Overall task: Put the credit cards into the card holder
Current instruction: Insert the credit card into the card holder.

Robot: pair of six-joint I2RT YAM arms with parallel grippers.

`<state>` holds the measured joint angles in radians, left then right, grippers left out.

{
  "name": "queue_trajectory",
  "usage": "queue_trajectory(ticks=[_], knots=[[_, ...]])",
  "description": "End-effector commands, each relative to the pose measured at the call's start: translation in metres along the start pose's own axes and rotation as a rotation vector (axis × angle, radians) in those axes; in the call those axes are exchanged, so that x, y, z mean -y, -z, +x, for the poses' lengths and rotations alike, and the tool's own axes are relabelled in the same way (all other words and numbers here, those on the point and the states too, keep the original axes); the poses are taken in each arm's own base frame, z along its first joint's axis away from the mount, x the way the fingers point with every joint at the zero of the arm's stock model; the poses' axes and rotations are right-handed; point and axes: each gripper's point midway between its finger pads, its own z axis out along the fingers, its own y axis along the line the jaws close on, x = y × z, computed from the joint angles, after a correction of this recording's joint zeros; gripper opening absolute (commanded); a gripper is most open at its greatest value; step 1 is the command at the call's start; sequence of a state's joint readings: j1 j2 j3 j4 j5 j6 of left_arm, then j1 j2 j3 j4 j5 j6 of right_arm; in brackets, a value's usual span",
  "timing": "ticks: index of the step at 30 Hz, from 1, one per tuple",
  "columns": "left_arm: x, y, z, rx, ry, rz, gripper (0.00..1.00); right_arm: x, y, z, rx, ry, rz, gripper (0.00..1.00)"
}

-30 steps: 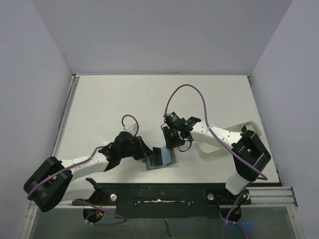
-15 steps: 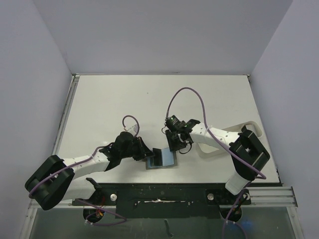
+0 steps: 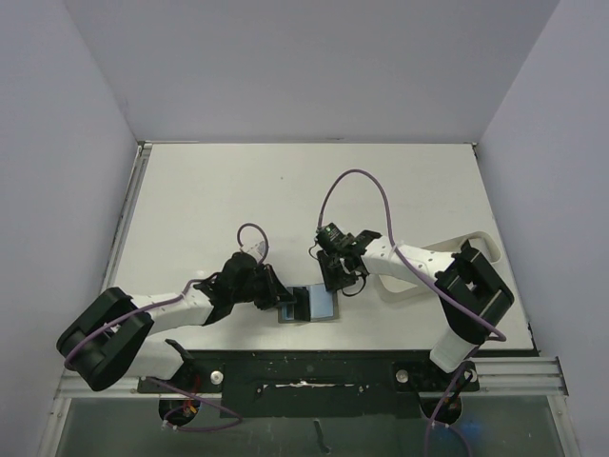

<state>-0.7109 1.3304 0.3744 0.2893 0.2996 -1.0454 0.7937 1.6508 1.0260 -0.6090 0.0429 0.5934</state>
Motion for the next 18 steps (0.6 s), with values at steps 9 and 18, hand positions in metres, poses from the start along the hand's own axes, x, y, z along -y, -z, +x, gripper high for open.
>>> queue_trajectory(ticks=[9, 18], knots=[[0.0194, -0.0019, -0.0095, 0.006, -0.011, 0.089, 0.00, 0.0043, -0.0115, 0.0013, 0.016, 0.014, 0.025, 0.26], [0.0182, -0.0031, -0.0116, -0.008, -0.011, 0.099, 0.00, 0.0058, -0.0153, 0.0041, 0.009, 0.020, 0.031, 0.26]])
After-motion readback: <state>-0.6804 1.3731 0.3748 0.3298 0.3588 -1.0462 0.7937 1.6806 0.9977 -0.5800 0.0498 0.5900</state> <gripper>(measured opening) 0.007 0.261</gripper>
